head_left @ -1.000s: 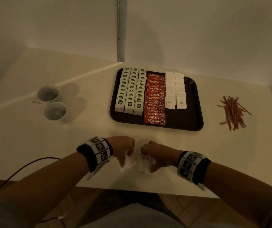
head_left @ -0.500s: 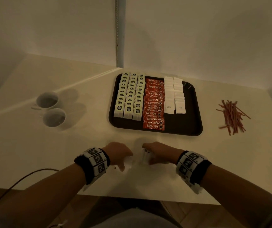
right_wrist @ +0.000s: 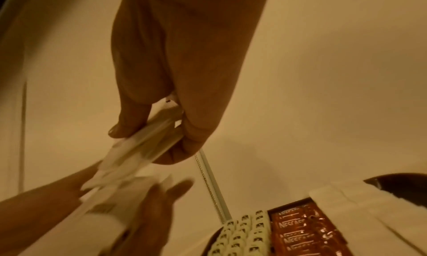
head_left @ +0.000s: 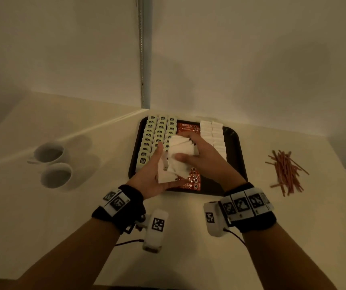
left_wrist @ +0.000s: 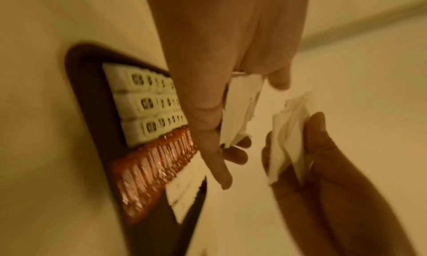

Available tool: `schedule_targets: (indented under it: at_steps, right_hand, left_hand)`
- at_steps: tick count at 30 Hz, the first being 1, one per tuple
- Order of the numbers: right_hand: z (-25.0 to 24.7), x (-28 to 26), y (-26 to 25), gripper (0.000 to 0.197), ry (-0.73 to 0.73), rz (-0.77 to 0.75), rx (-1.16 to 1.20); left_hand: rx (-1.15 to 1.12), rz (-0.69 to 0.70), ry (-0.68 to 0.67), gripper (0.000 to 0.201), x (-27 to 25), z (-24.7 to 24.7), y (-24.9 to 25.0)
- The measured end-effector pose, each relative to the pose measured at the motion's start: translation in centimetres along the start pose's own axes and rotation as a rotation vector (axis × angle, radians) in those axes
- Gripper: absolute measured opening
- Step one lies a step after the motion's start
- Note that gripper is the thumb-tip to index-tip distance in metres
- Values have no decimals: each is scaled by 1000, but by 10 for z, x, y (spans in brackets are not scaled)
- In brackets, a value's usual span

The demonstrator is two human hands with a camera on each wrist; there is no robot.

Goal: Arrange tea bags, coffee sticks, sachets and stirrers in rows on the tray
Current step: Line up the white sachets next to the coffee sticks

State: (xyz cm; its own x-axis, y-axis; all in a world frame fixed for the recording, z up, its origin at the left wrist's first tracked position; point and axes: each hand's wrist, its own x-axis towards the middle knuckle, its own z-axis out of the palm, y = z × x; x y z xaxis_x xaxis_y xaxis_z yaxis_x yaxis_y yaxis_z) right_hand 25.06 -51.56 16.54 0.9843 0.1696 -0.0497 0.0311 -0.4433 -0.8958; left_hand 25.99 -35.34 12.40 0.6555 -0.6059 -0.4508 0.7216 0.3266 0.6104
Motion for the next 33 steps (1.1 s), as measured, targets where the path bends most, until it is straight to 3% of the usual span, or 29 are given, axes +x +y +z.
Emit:
schedule_targets:
  at_steps: [3,7,9,14,20,26,30,33]
  right_hand:
    - [9,7,2,41,10,-23,-75]
    - [10,15,14,61,27,-17,-451]
    - [5,19,21,56,79,27,-533]
    - [-15,13,23,23,190,-12,-12]
    - [-17,16,30,39,176,8,-84]
    - [-20,21,35,14,282,-17,-151]
    - [-23,21,39,10,352,61,82]
    - [-25,19,40,6,394,143,405]
  left_hand:
    - [-80,3,-41,59,11,9,5]
    - [-105,-35,-27,39,23,16,13]
    - [-148,-44,27,30,27,17,15]
    - [-138,14,104,17,34,16,20]
    - [-65,82,103,31,50,23,27]
    - [-19,105,125,43,58,23,24]
    - [-81,94,31,34,53,21,26]
    - [19,202,79,41,51,20,27]
